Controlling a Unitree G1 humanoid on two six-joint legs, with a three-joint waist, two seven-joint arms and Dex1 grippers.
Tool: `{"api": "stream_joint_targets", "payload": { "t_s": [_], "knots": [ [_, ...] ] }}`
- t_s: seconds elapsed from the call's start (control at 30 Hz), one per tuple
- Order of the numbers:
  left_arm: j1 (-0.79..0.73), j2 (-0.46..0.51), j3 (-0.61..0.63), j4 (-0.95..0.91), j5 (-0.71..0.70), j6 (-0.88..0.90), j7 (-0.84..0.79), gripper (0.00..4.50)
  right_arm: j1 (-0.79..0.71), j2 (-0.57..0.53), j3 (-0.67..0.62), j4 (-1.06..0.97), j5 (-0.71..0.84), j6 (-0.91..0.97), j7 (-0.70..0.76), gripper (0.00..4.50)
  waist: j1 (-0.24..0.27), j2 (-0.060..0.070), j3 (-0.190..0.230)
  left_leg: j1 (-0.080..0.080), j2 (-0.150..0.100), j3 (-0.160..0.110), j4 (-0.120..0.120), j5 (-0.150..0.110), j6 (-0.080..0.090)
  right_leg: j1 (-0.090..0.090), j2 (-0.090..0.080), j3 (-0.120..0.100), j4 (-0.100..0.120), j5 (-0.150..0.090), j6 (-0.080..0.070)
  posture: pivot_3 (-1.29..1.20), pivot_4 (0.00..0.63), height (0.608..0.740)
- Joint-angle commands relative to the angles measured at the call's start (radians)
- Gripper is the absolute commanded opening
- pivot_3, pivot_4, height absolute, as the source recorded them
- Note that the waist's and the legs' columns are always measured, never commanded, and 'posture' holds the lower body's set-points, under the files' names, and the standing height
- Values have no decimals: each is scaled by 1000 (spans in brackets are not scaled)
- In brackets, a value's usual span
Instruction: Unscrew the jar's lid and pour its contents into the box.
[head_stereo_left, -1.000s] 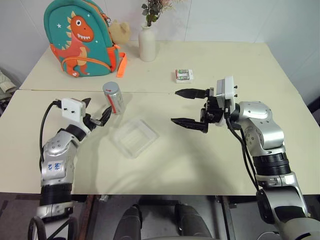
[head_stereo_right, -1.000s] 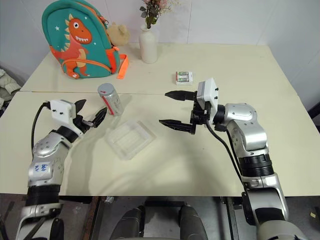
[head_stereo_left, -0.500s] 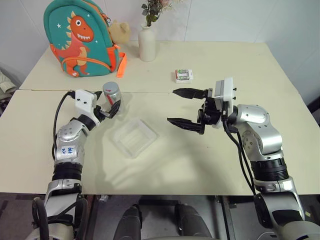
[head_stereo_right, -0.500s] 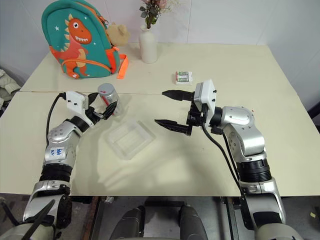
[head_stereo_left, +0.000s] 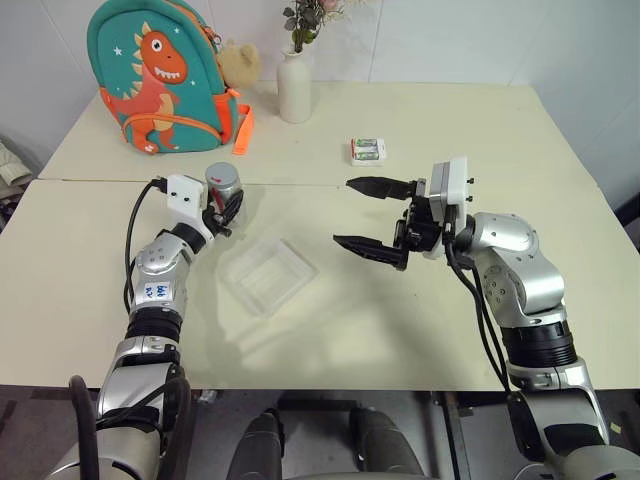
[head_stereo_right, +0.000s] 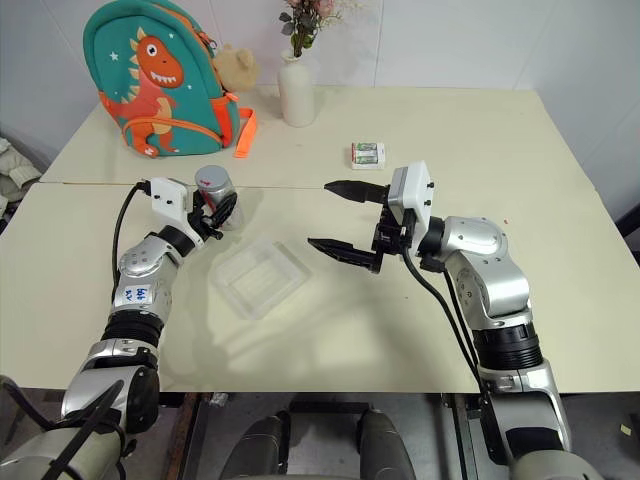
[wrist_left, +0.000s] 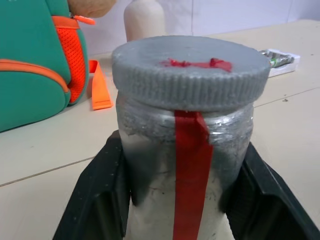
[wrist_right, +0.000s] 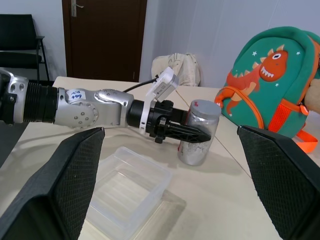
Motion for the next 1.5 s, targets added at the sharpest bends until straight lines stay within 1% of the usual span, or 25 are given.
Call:
{"api": "stream_joint_targets", "payload": {
  "t_s": [0.03,0.13,0.23,0.3,0.37,0.47,0.6,0.83,1.13,1.23,1.37,1.4,1.5],
  "knots": [
    [49,17,27,-159,-66,2,-65,1999,5,2,-9,-53,20,7,-13,4500,-3,0,0,0,0,0,0,0,0,0,0,0,0,0,0,0,150,740],
    [152,56,34,-401,-142,94,-141,1999,9,3,-13,-78,31,41,-37,4500,-5,0,0,-1,0,0,-1,0,0,-1,0,0,0,0,0,0,150,740],
    [256,126,33,-648,-213,236,-202,1999,3,6,-3,-128,43,98,-75,4500,-7,0,0,-1,2,0,-1,0,0,-2,2,1,1,0,-1,0,150,740],
    [323,187,25,-842,-311,380,-255,1999,-18,23,14,-185,69,184,-129,4500,-5,0,0,0,3,0,-1,0,-1,-2,2,1,2,-1,-1,0,150,740],
    [366,229,8,-963,-369,478,-289,1999,-33,38,30,-226,81,247,-173,4500,-4,0,0,0,4,0,-1,0,-1,-2,4,2,1,0,-3,0,150,740],
    [389,254,-27,-1065,-408,570,-309,1999,-53,60,58,-261,86,320,-224,4500,-1,0,0,1,6,1,-1,0,-1,-1,6,2,0,1,-6,0,150,740],
    [371,240,-71,-1121,-419,637,-304,1999,-87,96,105,-283,76,390,-282,4500,-1,0,0,1,7,1,-1,0,-1,-1,7,2,-1,0,-9,0,150,740],
    [338,180,-124,-1134,-422,692,-287,1999,-139,151,149,-252,40,418,-350,4500,-4,0,0,0,9,1,-1,0,-1,-3,9,2,0,0,-8,0,150,740],
    [325,166,-124,-1129,-424,713,-297,1999,-142,172,148,-240,28,413,-371,4500,-4,0,0,0,9,1,-2,-1,-1,-3,9,2,-1,0,-8,0,150,740],
    [322,166,-124,-1127,-423,713,-299,1999,-140,176,143,-241,31,410,-369,3977,-3,0,0,0,9,1,-2,-1,-1,-3,9,2,-1,0,-9,0,150,740],
    [327,169,-123,-1129,-423,713,-303,1999,-141,179,134,-249,44,417,-365,2654,-4,0,0,0,9,1,-2,-1,-1,-3,9,2,-1,0,-9,0,150,740],
    [329,170,-122,-1128,-423,712,-306,1999,-141,179,131,-252,51,424,-362,2559,-4,0,0,0,9,1,-2,-1,-1,-3,9,2,-1,0,-9,0,150,740],
    [327,178,-123,-1121,-431,706,-337,1999,-147,169,125,-249,72,433,-336,2561,-4,0,0,0,9,1,-2,-1,-1,-3,9,2,-1,0,-9,0,150,740]
  ]
}}
